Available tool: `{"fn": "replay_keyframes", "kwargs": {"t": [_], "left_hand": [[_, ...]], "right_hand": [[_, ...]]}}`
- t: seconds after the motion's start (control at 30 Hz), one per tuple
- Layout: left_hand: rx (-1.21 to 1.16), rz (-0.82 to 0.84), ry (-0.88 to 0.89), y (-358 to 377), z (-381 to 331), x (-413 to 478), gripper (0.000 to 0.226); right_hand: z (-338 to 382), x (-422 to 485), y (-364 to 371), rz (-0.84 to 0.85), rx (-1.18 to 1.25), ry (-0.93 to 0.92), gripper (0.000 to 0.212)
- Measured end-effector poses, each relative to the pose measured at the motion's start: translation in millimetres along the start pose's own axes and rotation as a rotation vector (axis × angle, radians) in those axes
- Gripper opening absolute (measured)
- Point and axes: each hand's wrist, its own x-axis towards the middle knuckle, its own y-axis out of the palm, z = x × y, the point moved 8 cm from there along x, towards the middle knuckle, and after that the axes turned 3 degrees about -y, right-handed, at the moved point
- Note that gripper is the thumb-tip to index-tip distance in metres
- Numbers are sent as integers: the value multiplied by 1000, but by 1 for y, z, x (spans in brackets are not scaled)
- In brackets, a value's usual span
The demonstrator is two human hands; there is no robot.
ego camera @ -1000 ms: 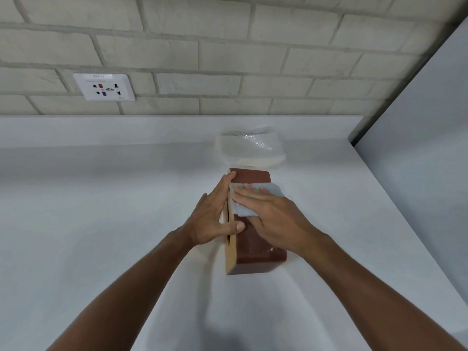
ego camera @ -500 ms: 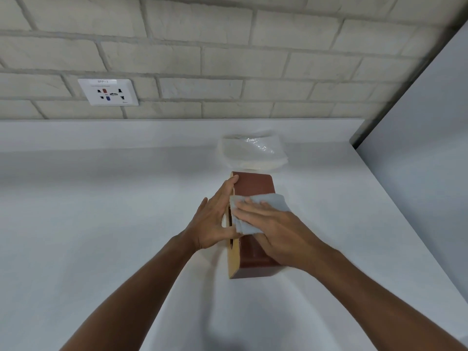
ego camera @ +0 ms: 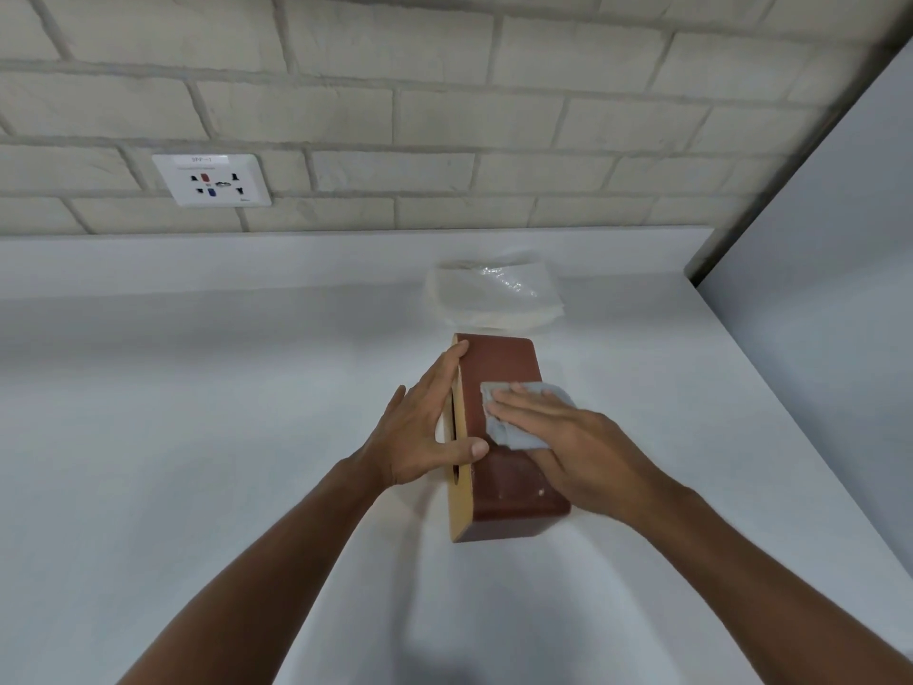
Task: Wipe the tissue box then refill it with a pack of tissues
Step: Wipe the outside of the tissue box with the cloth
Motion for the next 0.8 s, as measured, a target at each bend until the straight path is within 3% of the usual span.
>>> {"fn": "replay_keyframes", "kwargs": {"t": [0.2, 0.27, 0.4, 0.6, 0.7, 0.8], "left_hand": [[4, -3, 20, 1, -2, 0, 107], [-11, -11, 21, 0, -2, 0, 109], [-20, -14, 29, -1, -2, 0, 111], [-6, -18, 32, 0, -3, 0, 109], [-9, -17, 28, 0, -3, 0, 109], [19, -9, 21, 0, -2, 0, 108]], "right_hand": [[17, 4, 15, 27, 7, -85, 54], [-2, -10, 9, 64, 4, -41, 56], [-7, 3, -1, -23, 14, 39, 52], [5, -16, 7, 63, -9, -59, 57], [-6, -6, -2, -10, -9, 19, 55], [20, 9, 9, -19, 12, -30, 52]]}}
